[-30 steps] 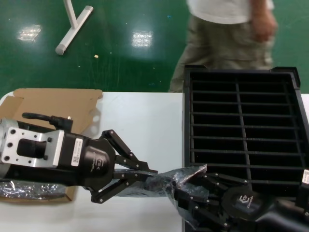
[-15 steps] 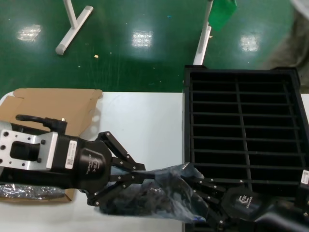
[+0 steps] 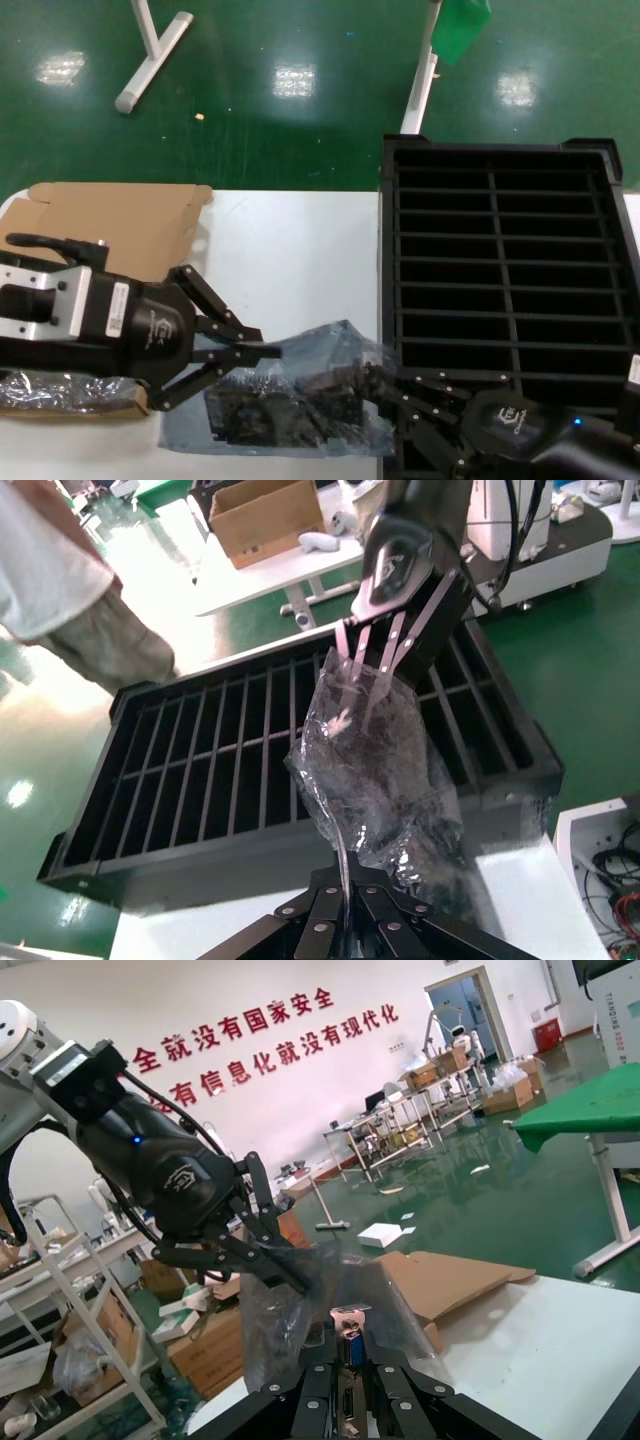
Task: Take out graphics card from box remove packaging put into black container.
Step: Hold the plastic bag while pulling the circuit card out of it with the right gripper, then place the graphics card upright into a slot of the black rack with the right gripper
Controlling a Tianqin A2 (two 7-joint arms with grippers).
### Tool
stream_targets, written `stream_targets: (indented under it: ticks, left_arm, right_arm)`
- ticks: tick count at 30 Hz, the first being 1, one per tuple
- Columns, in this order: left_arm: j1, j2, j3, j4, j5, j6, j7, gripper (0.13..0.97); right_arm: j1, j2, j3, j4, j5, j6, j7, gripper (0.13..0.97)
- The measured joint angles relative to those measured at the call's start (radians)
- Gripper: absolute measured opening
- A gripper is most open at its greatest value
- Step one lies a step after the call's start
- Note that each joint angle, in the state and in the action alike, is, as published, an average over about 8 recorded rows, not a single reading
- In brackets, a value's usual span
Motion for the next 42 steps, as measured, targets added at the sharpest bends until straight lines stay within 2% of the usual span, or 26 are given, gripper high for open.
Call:
stream_targets:
  ticks: [7, 12, 17, 20, 26, 32, 37, 42]
  left_arm:
    - [-0.014, -0.008, -0.005, 0.063, 0.002, 0.017, 0.041, 0.142]
    - [0.004, -0.037, -0.031, 0.120, -0.021, 0.029, 0.089, 0.142]
    - [0.048, -0.075, -0.073, 0.217, -0.060, 0.040, 0.177, 0.142]
    - [0.064, -0.086, -0.090, 0.293, -0.077, 0.050, 0.238, 0.142]
    - [0.048, -0.073, -0.101, 0.456, -0.094, 0.085, 0.357, 0.142]
    - [0.013, -0.053, -0.105, 0.582, -0.111, 0.133, 0.450, 0.142]
    - [-0.015, -0.040, -0.110, 0.690, -0.126, 0.179, 0.531, 0.142]
    - [-0.048, -0.023, -0.104, 0.805, -0.130, 0.227, 0.616, 0.142]
  right_arm:
    - [-0.009, 0.006, 0.004, 0.008, -0.007, 0.013, 0.001, 0.182]
    - [-0.003, 0.008, 0.008, 0.008, -0.021, 0.034, 0.000, 0.182]
    - [0.021, 0.019, 0.007, 0.002, -0.047, 0.066, 0.015, 0.182]
    - [0.038, 0.030, -0.002, 0.001, -0.068, 0.091, 0.040, 0.182]
    - [0.075, 0.051, -0.044, 0.026, -0.138, 0.162, 0.114, 0.181]
    - [0.111, 0.095, -0.069, 0.065, -0.249, 0.247, 0.177, 0.181]
    - [0.127, 0.173, -0.044, 0.105, -0.372, 0.305, 0.262, 0.181]
    - [0.104, 0.234, 0.026, 0.159, -0.540, 0.316, 0.381, 0.181]
